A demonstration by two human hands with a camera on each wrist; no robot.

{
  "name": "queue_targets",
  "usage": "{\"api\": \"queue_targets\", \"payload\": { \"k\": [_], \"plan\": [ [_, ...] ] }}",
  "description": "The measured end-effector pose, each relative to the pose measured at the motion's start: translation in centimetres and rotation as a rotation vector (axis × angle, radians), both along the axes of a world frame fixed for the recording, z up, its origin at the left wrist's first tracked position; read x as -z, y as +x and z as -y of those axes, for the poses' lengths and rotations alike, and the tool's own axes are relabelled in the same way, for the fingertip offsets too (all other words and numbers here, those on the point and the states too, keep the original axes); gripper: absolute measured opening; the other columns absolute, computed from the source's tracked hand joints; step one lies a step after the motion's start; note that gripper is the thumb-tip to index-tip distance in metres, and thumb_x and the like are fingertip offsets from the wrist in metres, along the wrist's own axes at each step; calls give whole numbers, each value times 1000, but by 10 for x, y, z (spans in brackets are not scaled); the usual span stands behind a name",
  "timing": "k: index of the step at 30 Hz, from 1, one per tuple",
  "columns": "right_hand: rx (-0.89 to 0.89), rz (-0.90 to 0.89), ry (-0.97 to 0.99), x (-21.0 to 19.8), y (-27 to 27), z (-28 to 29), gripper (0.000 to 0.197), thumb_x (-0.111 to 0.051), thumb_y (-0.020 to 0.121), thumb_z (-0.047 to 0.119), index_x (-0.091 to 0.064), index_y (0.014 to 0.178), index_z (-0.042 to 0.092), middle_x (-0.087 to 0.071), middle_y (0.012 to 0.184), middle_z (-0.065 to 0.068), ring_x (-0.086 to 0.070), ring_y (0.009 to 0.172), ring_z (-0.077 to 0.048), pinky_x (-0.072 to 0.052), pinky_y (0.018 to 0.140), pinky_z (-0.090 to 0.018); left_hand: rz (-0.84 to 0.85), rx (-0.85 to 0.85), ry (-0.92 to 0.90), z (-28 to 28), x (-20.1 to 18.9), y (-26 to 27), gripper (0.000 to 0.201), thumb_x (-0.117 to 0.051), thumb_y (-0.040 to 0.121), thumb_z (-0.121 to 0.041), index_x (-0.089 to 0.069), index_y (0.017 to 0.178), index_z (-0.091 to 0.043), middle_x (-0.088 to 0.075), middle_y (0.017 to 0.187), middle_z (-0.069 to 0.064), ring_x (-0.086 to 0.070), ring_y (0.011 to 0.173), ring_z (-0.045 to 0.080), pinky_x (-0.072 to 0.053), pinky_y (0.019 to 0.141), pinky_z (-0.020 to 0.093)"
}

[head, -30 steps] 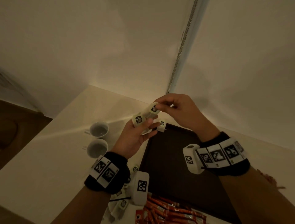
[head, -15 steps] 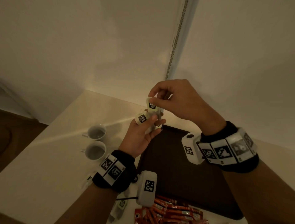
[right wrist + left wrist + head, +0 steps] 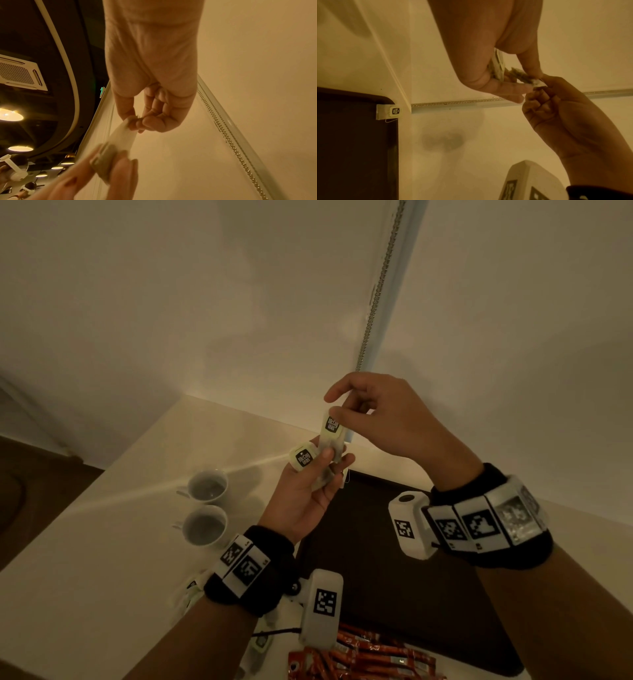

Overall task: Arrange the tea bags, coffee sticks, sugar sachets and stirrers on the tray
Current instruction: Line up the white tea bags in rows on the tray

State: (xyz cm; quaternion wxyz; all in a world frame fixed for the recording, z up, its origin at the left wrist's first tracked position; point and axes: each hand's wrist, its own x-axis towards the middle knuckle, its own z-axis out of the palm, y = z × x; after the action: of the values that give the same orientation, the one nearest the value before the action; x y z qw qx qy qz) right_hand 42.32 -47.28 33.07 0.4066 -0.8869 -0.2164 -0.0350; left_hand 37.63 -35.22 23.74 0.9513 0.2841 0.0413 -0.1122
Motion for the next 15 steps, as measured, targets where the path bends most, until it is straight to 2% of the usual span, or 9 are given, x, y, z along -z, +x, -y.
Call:
{"api": "queue_targets", "payload": {
  "k": [3,7,12,15],
  "plan": [
    [4,9,0,1,1,3,13,-68,83,15,-67,95,19,-63,66,5,-55,59,-3,-43,60,-9,6,-3,10,1,0,2,24,-58,77,-15,-59,101,-12,-72,82,-2,-70,82,12,-52,52,13],
    [-2,-3,-13,3,3,6,14,-69,83,18,-68,97,19,-62,67,7,-59,64,-12,-46,65,-16,-1,4,14,2,4,3,26,-58,79,-12,-60,105,-11,-73,92,2,-71,88,14,-54,54,14],
    [34,12,-57,7,3,8,12,-72,80,25,-72,91,19,-62,69,14,-56,63,6,-41,62,-4,-4,-4,-14,3,6,4,29,-59,79,-10,-59,108,-10,-72,94,5,-70,92,15,-54,58,14],
    [50,16,-36,6,1,6,6,-73,79,26,-73,83,21,-65,69,10,-56,62,5,-41,58,-4,-12,-7,-14,6,6,3,33,-60,76,-9,-60,108,-8,-72,95,6,-71,87,14,-53,56,13]
  ]
}}
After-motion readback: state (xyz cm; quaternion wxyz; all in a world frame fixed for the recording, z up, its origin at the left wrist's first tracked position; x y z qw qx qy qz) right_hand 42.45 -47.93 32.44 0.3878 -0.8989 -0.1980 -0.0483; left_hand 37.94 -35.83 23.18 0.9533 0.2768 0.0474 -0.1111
